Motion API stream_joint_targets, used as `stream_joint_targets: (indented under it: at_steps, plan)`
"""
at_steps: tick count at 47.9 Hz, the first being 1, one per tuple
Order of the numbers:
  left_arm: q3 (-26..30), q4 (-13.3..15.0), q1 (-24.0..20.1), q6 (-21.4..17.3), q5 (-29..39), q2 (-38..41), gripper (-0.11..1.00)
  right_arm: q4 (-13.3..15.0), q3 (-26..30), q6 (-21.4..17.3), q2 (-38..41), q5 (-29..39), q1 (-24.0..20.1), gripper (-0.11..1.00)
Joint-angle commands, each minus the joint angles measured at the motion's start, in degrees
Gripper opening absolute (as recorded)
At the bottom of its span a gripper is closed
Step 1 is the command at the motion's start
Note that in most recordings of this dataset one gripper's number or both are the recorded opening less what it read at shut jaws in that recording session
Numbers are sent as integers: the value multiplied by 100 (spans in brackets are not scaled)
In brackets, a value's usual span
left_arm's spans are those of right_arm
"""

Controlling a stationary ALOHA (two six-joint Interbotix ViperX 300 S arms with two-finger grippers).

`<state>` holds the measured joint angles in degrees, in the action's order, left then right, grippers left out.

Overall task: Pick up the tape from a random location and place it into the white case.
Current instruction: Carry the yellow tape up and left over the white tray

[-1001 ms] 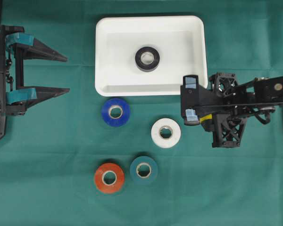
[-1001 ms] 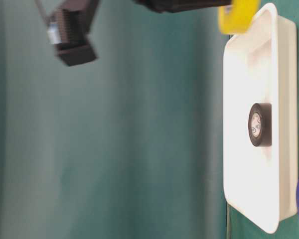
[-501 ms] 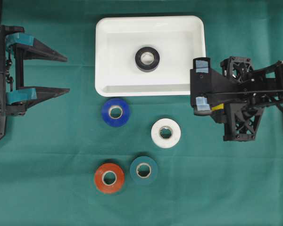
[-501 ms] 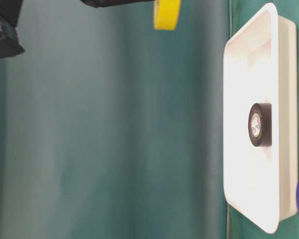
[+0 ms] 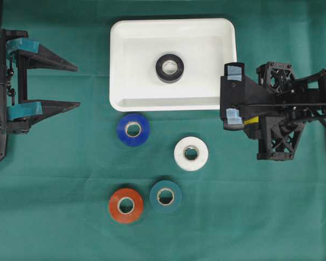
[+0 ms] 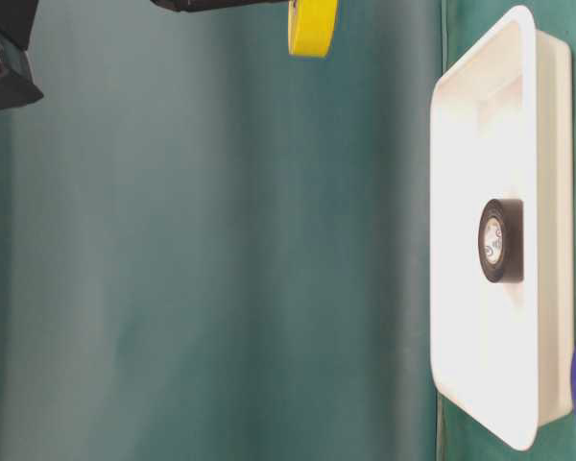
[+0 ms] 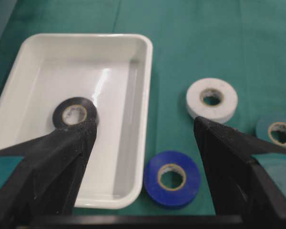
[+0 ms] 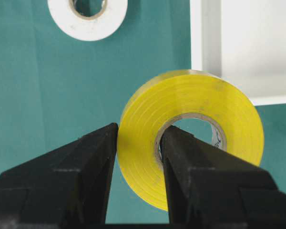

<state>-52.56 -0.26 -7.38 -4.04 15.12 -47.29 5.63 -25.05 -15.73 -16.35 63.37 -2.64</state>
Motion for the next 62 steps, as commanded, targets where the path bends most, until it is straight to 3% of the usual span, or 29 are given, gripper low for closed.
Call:
stream_joint_targets:
  at_steps: [1,43,62]
  plan:
    - [114,9,18,0,-26,9,82,18,141,-18,-114,-9,0,32]
    - [114,9,9,0,-9,9,82,18,141,-26,-114,-9,0,32]
    - [114,9,18,0,-9,18,82,316,141,-26,-88,-18,167,32]
